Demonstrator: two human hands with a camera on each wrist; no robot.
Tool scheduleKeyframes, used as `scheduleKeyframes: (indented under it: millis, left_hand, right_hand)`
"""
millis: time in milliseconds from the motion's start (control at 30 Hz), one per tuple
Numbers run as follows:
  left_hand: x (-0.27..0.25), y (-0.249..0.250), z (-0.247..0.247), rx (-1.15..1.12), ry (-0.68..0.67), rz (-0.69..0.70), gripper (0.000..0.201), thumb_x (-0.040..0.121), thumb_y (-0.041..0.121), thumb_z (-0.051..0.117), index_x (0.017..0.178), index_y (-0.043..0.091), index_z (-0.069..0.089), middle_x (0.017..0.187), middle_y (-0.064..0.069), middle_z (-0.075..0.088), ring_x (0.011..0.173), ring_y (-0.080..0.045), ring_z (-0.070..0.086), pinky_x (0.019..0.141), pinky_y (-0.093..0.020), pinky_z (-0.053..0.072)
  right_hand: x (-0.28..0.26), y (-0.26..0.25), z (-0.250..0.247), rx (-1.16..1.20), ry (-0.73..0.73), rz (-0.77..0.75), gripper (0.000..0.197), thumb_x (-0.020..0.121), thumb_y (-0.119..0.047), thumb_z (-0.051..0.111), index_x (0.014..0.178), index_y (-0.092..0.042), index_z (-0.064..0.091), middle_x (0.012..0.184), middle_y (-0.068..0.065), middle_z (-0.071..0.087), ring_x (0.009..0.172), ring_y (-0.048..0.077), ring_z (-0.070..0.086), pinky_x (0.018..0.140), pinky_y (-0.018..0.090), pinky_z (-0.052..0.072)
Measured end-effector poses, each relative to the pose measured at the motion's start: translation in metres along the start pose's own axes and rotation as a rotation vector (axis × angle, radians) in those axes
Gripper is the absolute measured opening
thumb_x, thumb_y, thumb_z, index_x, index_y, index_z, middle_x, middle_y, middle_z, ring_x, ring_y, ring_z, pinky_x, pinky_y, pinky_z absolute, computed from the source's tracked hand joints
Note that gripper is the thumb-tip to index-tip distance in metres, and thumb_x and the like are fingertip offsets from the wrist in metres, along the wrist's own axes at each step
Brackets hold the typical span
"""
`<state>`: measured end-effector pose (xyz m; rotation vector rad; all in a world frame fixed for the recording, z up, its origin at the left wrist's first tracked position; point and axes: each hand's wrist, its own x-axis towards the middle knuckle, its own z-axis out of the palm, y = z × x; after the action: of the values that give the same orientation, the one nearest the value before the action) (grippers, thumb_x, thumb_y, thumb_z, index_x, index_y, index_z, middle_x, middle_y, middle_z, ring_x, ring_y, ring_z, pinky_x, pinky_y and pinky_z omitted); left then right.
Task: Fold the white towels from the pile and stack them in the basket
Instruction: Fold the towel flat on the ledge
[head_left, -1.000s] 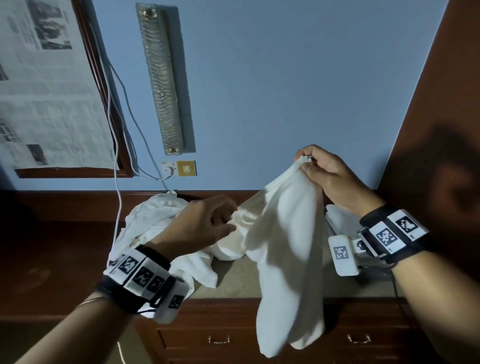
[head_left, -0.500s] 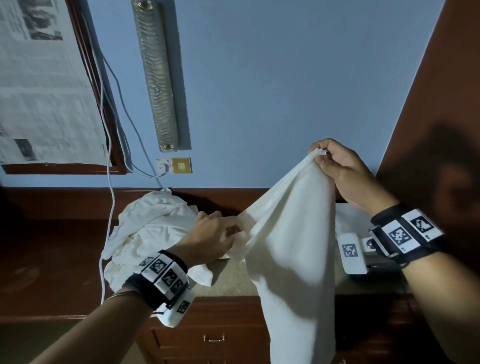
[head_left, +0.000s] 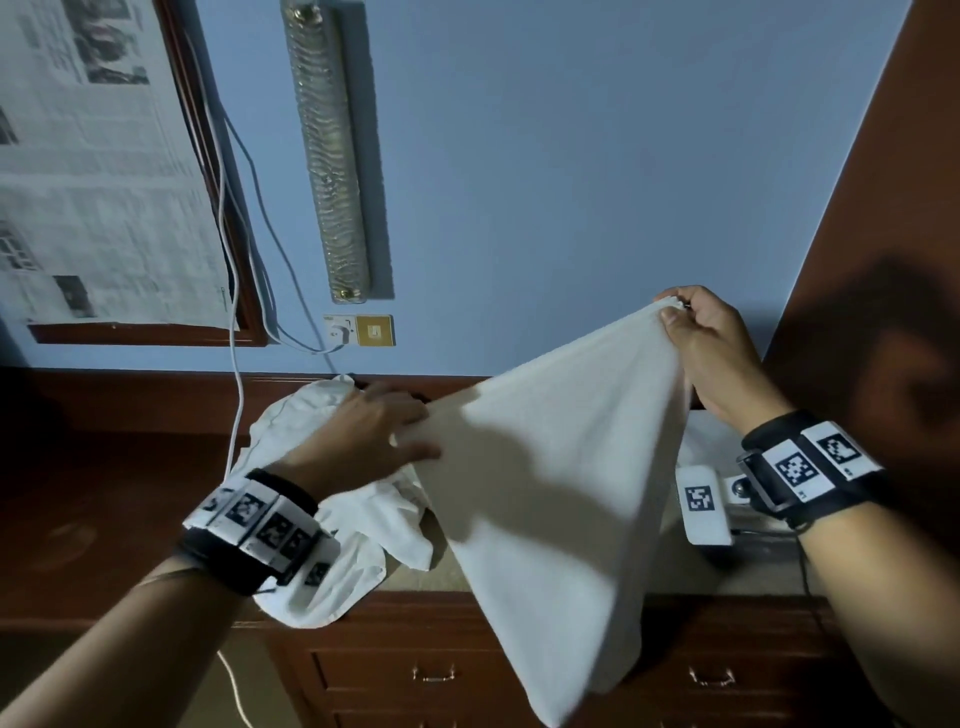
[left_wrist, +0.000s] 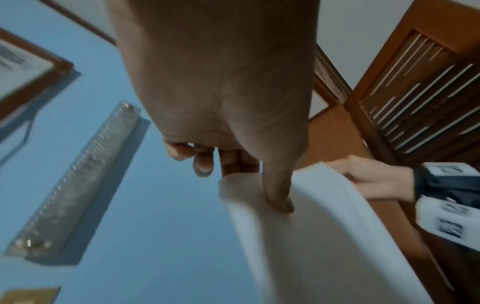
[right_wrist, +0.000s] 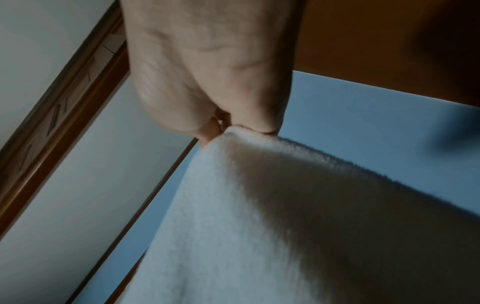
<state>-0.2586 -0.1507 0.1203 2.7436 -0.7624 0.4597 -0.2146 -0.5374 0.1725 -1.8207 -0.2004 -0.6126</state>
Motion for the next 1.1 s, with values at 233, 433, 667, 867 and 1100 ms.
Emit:
scheduleKeyframes:
  millis: [233, 433, 667, 867, 1100]
  left_hand:
    - [0.009, -0.009, -0.064, -0.239, 0.082, -0.020, 0.018, 0.087, 0.041, 0.080, 0.085, 0.032, 0.065, 0.079, 0.008, 0.058, 0.072, -0.004, 0.055, 0.064, -0.014, 0.039]
    - [0.013, -0.011, -0.071, -0.124, 0.088, -0.002, 0.029, 0.083, 0.026, 0.086, 0.087, 0.024, 0.057, 0.075, 0.023, 0.057, 0.065, -0.003, 0.049, 0.061, -0.012, 0.038]
    - [-0.009, -0.010, -0.041, 0.097, -0.166, -0.017, 0.022, 0.087, 0.053, 0.075, 0.092, 0.032, 0.069, 0.092, 0.020, 0.058, 0.087, 0.003, 0.050, 0.073, -0.027, 0.040]
    - [-0.035, -0.010, -0.005, -0.075, -0.072, 0.123, 0.021, 0.081, 0.042, 0.084, 0.087, 0.025, 0.072, 0.097, 0.013, 0.056, 0.092, -0.008, 0.053, 0.077, -0.026, 0.047]
    - [-0.019, -0.011, 0.021, -0.390, -0.113, -0.071, 0.021, 0.086, 0.036, 0.083, 0.080, 0.021, 0.069, 0.080, 0.014, 0.068, 0.074, -0.004, 0.064, 0.066, -0.019, 0.049]
  right_hand:
    - [-0.004, 0.013, -0.021, -0.050, 0.010, -0.026, 0.022, 0.101, -0.011, 0.060, 0.104, -0.031, 0.069, 0.100, -0.009, 0.070, 0.091, 0.002, 0.063, 0.091, 0.024, 0.047]
    - [-0.017, 0.021, -0.030, -0.380, -0.159, -0.074, 0.023, 0.098, -0.011, 0.066, 0.114, -0.025, 0.073, 0.110, -0.008, 0.075, 0.107, 0.012, 0.070, 0.101, 0.036, 0.052]
    - [-0.064, 0.046, -0.034, -0.303, -0.340, 0.053, 0.010, 0.100, -0.019, 0.064, 0.100, -0.028, 0.066, 0.091, -0.002, 0.067, 0.087, 0.014, 0.060, 0.081, 0.037, 0.046]
    - [-0.091, 0.076, -0.053, -0.231, -0.442, 0.195, 0.015, 0.105, -0.021, 0.058, 0.109, -0.032, 0.067, 0.102, 0.014, 0.065, 0.095, 0.022, 0.062, 0.087, 0.042, 0.048]
    - [-0.073, 0.089, -0.060, -0.300, -0.384, 0.157, 0.025, 0.106, -0.018, 0.057, 0.118, -0.034, 0.072, 0.120, -0.014, 0.071, 0.115, 0.007, 0.065, 0.103, 0.034, 0.048]
